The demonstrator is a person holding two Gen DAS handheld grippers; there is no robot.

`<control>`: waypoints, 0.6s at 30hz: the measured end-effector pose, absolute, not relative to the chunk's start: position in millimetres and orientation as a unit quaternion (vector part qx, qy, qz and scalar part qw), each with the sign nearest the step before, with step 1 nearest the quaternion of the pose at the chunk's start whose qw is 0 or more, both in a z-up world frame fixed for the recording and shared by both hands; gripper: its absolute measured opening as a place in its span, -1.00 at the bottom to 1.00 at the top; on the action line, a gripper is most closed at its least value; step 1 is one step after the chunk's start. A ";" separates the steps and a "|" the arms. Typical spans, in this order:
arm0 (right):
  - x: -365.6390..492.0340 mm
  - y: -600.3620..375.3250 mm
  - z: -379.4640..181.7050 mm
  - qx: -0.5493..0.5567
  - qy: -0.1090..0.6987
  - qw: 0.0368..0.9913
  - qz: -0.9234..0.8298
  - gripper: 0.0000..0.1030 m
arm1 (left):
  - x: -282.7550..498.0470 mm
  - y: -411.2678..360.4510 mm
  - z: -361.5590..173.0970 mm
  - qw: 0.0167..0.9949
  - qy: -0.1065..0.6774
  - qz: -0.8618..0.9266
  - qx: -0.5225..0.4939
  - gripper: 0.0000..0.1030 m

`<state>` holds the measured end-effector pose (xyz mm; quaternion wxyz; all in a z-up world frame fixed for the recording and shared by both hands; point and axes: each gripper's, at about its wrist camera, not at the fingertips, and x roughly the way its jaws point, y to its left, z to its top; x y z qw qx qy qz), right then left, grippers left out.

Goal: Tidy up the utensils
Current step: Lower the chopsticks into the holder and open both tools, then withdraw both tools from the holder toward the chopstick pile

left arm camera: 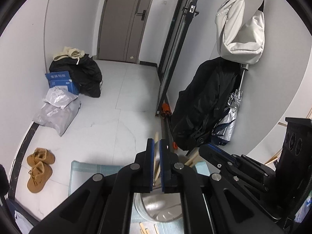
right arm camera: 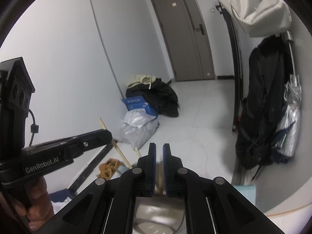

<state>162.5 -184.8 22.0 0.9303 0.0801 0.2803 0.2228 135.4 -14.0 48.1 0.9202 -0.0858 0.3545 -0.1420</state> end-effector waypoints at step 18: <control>79.8 -208.7 49.6 0.105 0.254 0.941 0.197 -0.56 | 66.1 -5.5 71.6 0.936 0.334 -0.087 -0.069 -0.57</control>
